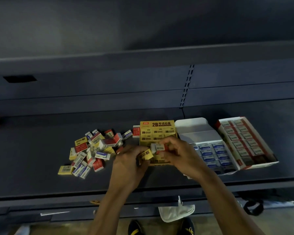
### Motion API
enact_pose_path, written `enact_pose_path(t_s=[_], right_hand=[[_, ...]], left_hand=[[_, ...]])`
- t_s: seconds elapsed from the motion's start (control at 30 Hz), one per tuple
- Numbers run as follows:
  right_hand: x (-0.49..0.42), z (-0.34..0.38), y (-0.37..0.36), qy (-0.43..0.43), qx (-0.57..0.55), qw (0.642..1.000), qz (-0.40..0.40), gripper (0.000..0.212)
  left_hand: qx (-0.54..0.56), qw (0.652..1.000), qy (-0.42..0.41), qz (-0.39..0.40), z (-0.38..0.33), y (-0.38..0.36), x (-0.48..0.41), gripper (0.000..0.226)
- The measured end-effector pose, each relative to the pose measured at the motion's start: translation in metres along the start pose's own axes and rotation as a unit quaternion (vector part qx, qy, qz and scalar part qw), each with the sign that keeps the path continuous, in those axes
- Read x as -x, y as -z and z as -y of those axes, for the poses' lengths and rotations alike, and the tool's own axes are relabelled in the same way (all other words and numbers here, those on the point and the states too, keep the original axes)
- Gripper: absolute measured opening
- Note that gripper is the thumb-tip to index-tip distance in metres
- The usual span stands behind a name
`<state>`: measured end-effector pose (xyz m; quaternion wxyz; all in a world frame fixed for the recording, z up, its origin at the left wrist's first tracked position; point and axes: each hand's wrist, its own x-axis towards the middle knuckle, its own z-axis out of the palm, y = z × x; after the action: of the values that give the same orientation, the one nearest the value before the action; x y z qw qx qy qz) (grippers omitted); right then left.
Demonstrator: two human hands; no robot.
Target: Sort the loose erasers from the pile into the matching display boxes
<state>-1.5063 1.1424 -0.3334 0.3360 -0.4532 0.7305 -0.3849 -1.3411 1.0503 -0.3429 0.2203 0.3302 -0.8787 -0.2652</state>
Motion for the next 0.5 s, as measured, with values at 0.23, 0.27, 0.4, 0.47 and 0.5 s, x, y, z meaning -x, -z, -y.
enact_pose_path(t_s=[0.23,0.27,0.4,0.47,0.5], right_hand=[[0.006,-0.011,0.030,0.018,0.091,0.993,-0.073,0.028],[0.008,-0.013,0.035,0.021,0.098,0.992,-0.073,0.029],[0.013,-0.024,0.055,0.041,0.111,0.991,-0.062,0.029],[0.017,-0.028,0.065,0.037,0.096,0.992,-0.072,0.028],[0.019,-0.031,0.071,0.038,0.094,0.992,-0.079,0.028]], left_hand=[[0.000,0.999,-0.037,0.022,-0.024,-0.019,-0.012,0.035],[-0.001,0.999,-0.042,0.022,-0.028,-0.022,-0.014,0.036],[-0.004,0.999,-0.042,0.032,-0.044,-0.036,-0.023,0.036],[-0.006,0.998,-0.043,0.034,-0.052,-0.043,-0.027,0.036],[-0.008,0.998,-0.045,0.035,-0.057,-0.047,-0.029,0.035]])
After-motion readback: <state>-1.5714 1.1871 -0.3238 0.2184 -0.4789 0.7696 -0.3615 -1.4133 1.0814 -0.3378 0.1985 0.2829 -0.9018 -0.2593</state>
